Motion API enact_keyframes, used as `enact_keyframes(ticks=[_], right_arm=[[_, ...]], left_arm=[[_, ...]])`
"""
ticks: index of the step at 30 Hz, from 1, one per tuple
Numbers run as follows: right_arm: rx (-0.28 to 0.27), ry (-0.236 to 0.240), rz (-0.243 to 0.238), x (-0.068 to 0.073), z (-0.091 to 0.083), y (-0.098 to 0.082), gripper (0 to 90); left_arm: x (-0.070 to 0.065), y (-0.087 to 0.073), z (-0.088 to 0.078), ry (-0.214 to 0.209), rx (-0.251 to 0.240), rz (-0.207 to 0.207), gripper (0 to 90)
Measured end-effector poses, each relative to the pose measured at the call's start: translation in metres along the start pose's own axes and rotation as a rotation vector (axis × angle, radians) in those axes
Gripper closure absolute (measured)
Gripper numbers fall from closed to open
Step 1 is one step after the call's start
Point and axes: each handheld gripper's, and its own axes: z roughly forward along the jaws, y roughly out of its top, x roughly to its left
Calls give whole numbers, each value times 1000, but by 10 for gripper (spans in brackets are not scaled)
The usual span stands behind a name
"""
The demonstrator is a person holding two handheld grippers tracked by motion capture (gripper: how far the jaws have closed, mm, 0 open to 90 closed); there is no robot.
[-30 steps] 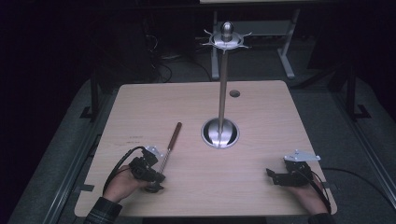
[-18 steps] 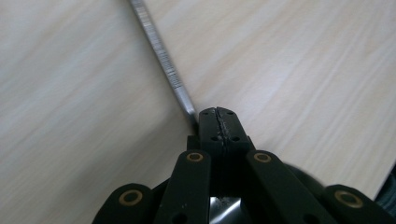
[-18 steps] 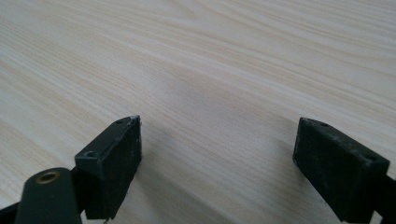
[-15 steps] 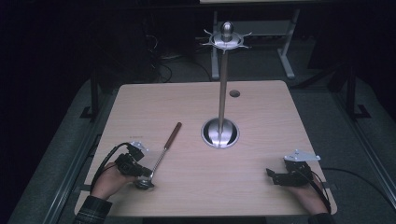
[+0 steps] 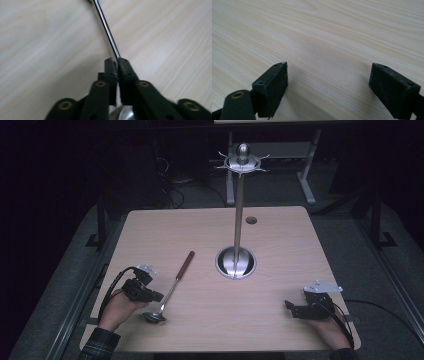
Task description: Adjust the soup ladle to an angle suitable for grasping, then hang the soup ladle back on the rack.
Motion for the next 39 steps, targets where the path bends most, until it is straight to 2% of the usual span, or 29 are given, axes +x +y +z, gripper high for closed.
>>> enact_keyframes(ticks=[2,3,8,10,15,16,17,22,23,31,35,37,39], right_arm=[[0,0,1,0,0,0,153],[0,-1,1,0,0,0,153],[-1,-1,1,0,0,0,153],[-1,-1,1,0,0,0,153],[-1,0,1,0,0,0,152],[-1,0,0,0,0,0,153],[-2,0,0,0,0,0,153],[-2,-1,0,0,1,0,152],[-1,-1,1,0,1,0,153],[-1,-1,1,0,1,0,153],[-1,-1,2,0,1,0,153],[-1,-1,2,0,1,0,153],[-1,-1,2,0,1,0,152]], left_arm=[[2,5,-1,-2,-10,-3,795],[1,7,-1,-5,-25,-22,770],[2,20,-1,16,-71,-37,655],[5,24,-2,28,-48,-18,597],[7,36,1,35,-59,-29,514],[7,38,3,34,-62,-46,507],[8,41,3,38,-53,-37,497],[10,54,9,40,-42,-42,494],[10,57,12,35,-40,-53,494],[11,81,23,56,5,-44,502],[13,89,28,69,11,-52,518],[15,91,34,76,44,-59,544],[16,92,36,76,51,-63,550]])
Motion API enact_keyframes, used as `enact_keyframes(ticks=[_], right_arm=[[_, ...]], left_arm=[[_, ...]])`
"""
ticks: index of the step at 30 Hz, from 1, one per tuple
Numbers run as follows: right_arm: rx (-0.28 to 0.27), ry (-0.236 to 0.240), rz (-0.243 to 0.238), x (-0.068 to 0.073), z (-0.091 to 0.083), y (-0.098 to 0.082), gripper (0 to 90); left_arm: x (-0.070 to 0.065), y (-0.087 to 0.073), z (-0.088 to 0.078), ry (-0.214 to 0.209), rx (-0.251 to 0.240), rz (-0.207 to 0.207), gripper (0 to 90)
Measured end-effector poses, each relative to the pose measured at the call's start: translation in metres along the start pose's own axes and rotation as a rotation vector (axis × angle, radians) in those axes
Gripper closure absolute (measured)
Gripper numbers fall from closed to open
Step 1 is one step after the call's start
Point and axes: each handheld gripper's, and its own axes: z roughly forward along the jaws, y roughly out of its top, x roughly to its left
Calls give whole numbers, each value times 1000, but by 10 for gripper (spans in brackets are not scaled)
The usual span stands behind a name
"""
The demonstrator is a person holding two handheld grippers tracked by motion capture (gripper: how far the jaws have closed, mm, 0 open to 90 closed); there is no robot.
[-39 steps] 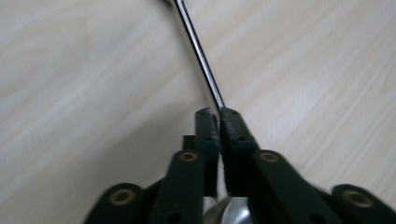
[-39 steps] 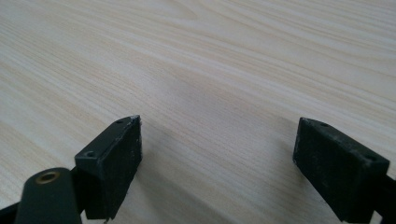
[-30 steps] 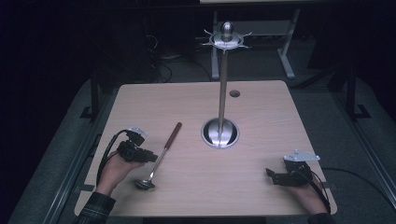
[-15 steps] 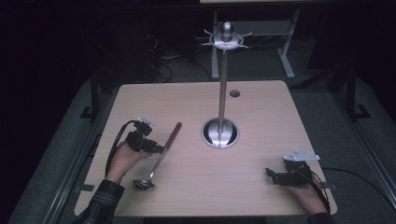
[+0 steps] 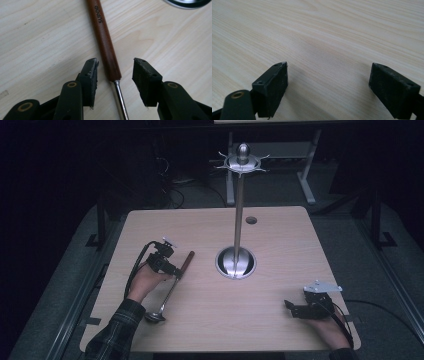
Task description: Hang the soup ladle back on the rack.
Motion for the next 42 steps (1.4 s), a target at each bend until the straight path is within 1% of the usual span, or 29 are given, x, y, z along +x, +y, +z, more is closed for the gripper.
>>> enact_keyframes(ticks=[2,3,5,9,10,11,12,13,14,15,16,21,30,31,33,37,39,42], right_arm=[[0,0,0,0,0,0,153],[0,0,0,0,0,0,153],[0,0,0,0,0,0,153],[0,0,1,0,0,0,153],[0,0,1,0,0,0,153],[0,0,0,0,0,0,153],[0,0,0,0,0,0,153],[0,0,0,0,0,0,153],[0,-1,1,0,0,0,153],[0,-1,0,0,0,0,152],[0,-1,0,0,0,0,152],[0,-1,1,0,0,0,153],[0,-1,1,0,0,0,153],[0,-1,1,0,0,0,153],[0,-1,1,0,0,0,153],[1,-1,1,0,0,0,153],[0,-1,1,0,0,0,153],[0,-1,1,0,0,0,153]], left_arm=[[0,1,3,7,5,-12,555],[1,2,5,5,13,-8,558],[1,3,7,5,19,-15,567],[1,4,14,17,43,-18,584],[0,5,16,20,42,-27,585],[-1,5,18,31,42,-24,589],[-2,5,20,27,53,-17,596],[-3,6,21,27,59,-21,604],[-4,6,22,33,58,-22,613],[-4,6,23,37,67,-15,626],[-5,7,24,38,67,-19,626],[-7,8,25,53,68,-11,660],[-9,8,25,74,73,-4,668],[-10,8,25,73,74,-13,668],[-10,9,25,72,79,-9,674],[-11,10,26,67,77,-14,687],[-10,10,26,71,78,-7,697],[-10,10,26,71,77,-5,713]])
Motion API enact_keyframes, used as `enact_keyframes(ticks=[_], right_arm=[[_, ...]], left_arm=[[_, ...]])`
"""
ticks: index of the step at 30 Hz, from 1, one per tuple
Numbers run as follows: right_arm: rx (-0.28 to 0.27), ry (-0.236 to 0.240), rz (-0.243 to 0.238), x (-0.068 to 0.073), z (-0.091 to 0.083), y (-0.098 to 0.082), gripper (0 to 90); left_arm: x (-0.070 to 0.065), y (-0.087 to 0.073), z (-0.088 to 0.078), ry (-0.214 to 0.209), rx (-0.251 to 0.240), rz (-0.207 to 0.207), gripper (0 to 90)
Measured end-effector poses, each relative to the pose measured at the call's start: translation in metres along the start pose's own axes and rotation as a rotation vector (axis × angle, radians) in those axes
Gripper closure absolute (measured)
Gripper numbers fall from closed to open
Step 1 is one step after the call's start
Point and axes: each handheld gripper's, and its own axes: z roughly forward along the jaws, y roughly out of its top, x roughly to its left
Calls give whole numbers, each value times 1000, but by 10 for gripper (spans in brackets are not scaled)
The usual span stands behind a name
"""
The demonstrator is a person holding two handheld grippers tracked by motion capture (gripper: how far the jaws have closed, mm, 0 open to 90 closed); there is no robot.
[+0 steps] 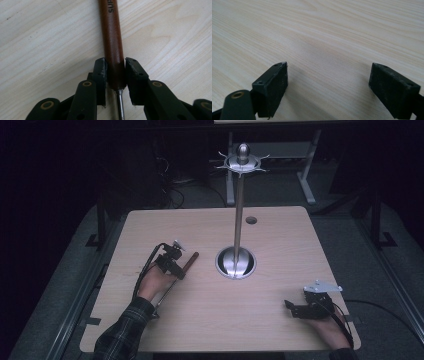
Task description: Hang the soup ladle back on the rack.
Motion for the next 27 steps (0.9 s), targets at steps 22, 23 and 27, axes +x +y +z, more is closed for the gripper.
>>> enact_keyframes(ticks=[22,23,27], right_arm=[[0,-1,0,0,0,0,153],[0,-1,1,0,0,0,153],[0,-1,1,0,0,0,153]], left_arm=[[0,-6,-16,-29,-104,36,740],[0,-8,-22,-39,-134,43,740],[1,-12,-33,-62,-181,66,740]])
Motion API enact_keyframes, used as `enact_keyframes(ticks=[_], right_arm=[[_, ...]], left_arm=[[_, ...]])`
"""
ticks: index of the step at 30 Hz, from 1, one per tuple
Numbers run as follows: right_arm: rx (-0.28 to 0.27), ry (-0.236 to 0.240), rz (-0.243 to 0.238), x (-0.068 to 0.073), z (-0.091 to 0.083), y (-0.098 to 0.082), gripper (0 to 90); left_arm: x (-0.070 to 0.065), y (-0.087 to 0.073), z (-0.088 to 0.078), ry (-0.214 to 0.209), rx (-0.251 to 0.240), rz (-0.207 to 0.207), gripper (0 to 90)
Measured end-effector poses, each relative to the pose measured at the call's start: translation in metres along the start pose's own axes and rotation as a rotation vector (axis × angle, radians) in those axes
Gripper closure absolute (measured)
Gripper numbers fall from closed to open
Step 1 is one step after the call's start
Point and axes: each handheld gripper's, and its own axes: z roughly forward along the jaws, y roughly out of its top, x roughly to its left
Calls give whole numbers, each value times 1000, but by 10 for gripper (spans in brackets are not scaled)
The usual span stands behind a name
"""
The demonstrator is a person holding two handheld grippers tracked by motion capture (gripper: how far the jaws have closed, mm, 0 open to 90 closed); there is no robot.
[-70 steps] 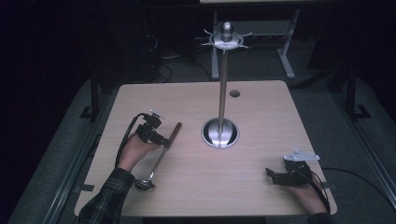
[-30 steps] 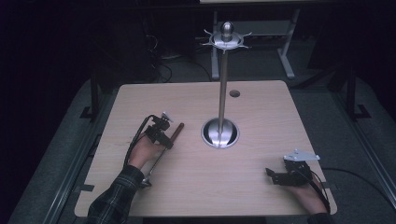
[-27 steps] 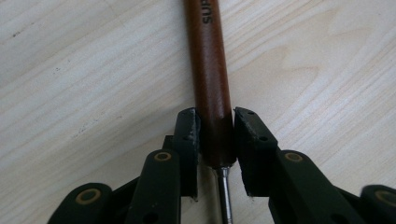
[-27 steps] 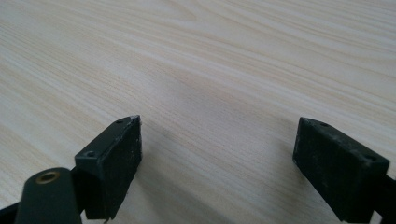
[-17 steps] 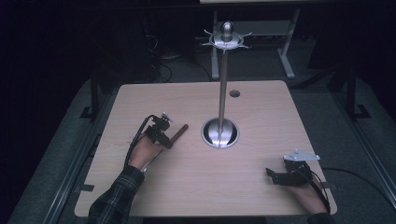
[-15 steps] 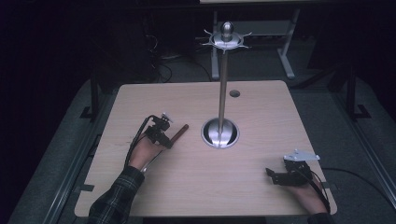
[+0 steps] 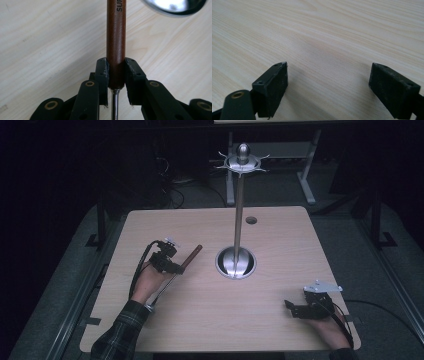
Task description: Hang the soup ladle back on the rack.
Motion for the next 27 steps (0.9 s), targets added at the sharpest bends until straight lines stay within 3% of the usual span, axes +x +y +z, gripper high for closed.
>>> enact_keyframes(ticks=[4,8,11,27], right_arm=[[0,0,-1,0,0,0,153],[0,-1,-1,0,0,0,153],[0,-1,0,0,0,0,153],[0,-1,0,0,0,0,152]], left_arm=[[1,-7,-14,-35,-94,-1,740],[3,-13,-21,-57,-151,4,740],[4,-16,-26,-66,-173,16,740],[2,-27,-59,-126,-386,44,741]])
